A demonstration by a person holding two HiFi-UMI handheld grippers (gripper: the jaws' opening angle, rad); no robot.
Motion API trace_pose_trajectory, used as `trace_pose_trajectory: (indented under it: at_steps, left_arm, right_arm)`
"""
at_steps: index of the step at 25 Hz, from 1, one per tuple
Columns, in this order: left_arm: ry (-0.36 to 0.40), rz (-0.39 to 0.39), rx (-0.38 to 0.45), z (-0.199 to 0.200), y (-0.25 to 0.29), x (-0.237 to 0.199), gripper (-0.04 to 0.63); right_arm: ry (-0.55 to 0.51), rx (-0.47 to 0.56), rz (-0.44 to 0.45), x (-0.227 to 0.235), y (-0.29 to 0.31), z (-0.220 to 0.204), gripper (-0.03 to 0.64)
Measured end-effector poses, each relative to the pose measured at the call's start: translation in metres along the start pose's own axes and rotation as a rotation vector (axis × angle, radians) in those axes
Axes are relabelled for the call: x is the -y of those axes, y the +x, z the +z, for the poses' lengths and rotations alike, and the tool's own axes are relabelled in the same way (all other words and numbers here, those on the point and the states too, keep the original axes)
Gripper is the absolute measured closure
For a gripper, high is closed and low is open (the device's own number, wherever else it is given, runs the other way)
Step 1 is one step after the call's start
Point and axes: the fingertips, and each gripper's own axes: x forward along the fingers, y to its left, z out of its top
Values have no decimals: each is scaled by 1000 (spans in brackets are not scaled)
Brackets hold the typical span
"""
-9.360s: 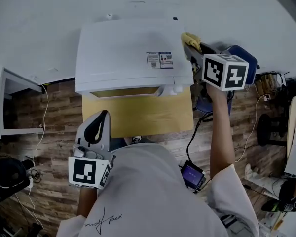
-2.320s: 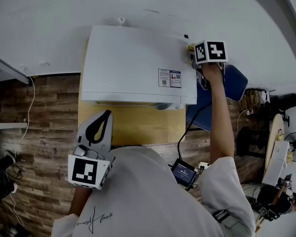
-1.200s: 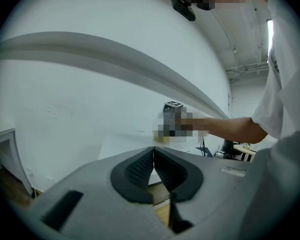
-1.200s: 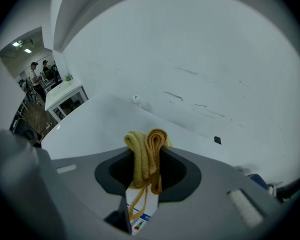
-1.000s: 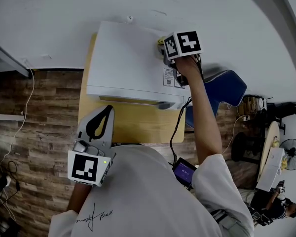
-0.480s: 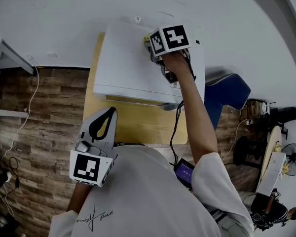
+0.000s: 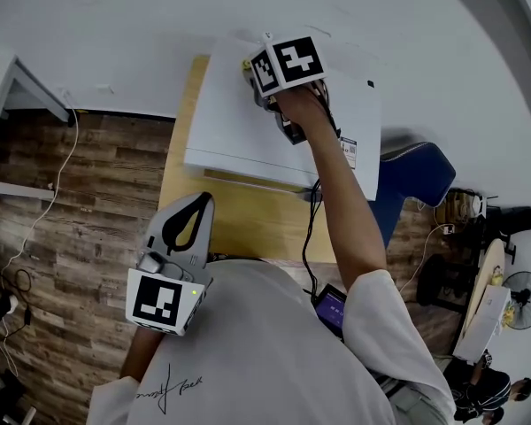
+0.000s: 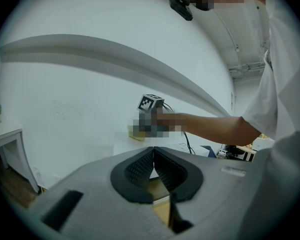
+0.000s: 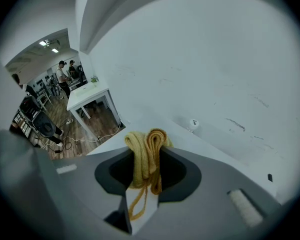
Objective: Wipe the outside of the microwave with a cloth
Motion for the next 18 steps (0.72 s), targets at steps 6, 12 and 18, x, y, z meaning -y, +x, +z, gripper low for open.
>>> trace_pose_trajectory:
  at_steps: [6,12,18]
  left_arm:
    - [-10,28,28,8,-6,-10,603]
    - [-10,56,25,7,-9,-20,606]
    - [3,76,8,6,-12,-22,606]
  right_arm:
    - [-30,3,30,-24,10,15,500]
    - [-76,7,46,-46,22,31,499]
    - [-115,62,204,-86,18,48,500]
